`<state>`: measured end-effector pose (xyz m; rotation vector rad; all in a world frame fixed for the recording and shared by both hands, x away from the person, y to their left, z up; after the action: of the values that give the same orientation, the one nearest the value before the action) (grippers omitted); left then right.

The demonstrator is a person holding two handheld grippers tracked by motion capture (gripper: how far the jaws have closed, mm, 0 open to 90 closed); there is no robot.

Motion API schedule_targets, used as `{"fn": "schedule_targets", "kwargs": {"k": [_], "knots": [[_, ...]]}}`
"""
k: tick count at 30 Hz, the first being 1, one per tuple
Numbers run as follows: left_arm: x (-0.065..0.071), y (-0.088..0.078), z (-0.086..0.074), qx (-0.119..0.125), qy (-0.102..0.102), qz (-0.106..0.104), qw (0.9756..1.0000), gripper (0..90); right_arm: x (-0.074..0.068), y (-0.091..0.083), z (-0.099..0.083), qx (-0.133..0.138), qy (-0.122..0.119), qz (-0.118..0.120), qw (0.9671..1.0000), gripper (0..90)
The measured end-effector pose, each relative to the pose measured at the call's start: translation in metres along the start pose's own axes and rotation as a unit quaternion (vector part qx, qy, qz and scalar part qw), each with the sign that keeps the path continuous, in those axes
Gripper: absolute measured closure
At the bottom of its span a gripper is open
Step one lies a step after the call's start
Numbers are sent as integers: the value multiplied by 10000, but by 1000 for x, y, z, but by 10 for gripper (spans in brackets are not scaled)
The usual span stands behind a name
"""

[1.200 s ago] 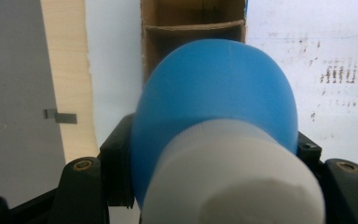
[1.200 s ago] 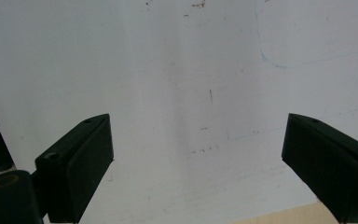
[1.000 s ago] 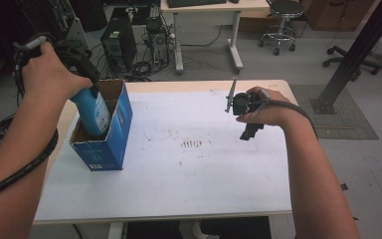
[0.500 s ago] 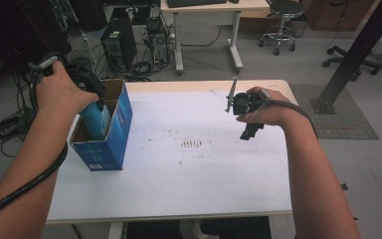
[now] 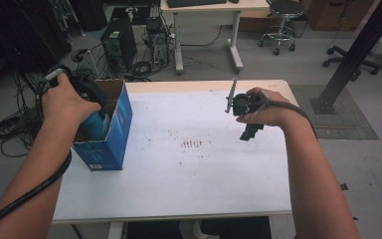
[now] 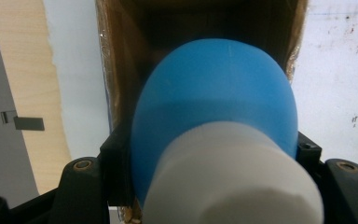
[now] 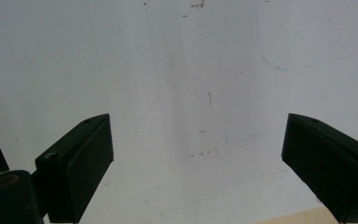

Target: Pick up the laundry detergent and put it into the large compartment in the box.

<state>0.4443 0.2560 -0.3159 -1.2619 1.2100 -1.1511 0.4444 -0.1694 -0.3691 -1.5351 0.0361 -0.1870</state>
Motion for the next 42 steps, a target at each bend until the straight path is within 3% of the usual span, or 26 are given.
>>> {"fn": "schedule_targets", "kwargs": {"k": [20, 42], "knots": [[3, 29, -1, -28, 39, 38, 10000, 370, -1, 3, 1, 15, -70, 8, 10000, 89], [1, 46, -4, -53, 28, 100, 9999, 370, -3, 8, 3, 4, -68, 53, 10000, 89]]}}
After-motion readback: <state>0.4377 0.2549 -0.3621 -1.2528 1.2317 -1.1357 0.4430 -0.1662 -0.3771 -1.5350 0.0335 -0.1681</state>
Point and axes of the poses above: each handheld gripper's, and its own axes: y roughly forward along the jaws, z roughly out of its top, x roughly to its right, the point moved 8 cm from there along y, roughly forward along the jaws, and after that the axes turned 3 degrees about -x, right-handed, at the moved point
